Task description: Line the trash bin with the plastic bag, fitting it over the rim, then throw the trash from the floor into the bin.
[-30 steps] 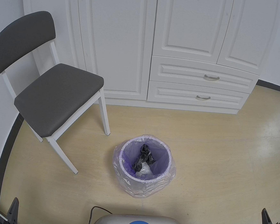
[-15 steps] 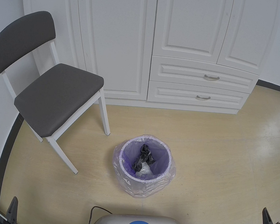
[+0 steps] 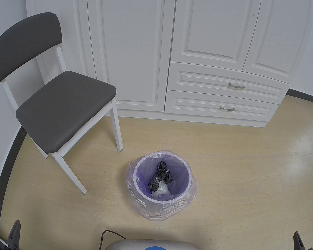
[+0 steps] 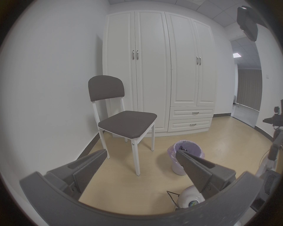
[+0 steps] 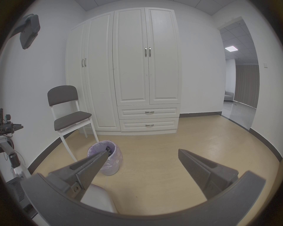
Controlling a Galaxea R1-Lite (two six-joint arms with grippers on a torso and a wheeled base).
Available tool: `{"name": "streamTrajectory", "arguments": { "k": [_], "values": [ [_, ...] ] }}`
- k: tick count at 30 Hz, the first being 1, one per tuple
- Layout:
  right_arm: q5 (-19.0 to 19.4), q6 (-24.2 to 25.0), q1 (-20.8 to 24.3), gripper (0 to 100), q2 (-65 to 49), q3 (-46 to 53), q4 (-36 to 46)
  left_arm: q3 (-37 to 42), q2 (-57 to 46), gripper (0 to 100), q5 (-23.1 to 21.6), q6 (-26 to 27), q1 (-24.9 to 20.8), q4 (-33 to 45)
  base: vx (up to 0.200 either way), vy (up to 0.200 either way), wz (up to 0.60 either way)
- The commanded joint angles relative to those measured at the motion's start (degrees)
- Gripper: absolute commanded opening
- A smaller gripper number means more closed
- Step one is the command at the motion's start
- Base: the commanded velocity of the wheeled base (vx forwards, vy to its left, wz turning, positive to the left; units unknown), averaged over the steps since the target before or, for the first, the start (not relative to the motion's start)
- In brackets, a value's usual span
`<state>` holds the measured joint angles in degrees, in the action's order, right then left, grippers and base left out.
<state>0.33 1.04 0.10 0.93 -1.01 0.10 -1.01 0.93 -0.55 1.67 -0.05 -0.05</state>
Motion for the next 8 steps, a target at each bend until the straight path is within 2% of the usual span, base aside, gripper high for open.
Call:
{"name": "streamTrajectory", "arguments": {
  "k": [1, 8],
  "values": [
    [0.0, 0.0, 0.0, 100, -0.9, 0.9, 0.0, 1.0, -0.9, 100, -0.2, -0.3, 0.0, 0.0, 0.0, 0.0, 0.0],
    [0.0, 0.0, 0.0, 100, -0.9, 0.9, 0.0, 1.0, -0.9, 100, 0.2, -1.0, 0.0, 0.1, 0.0, 0.0, 0.0]
  ]
}}
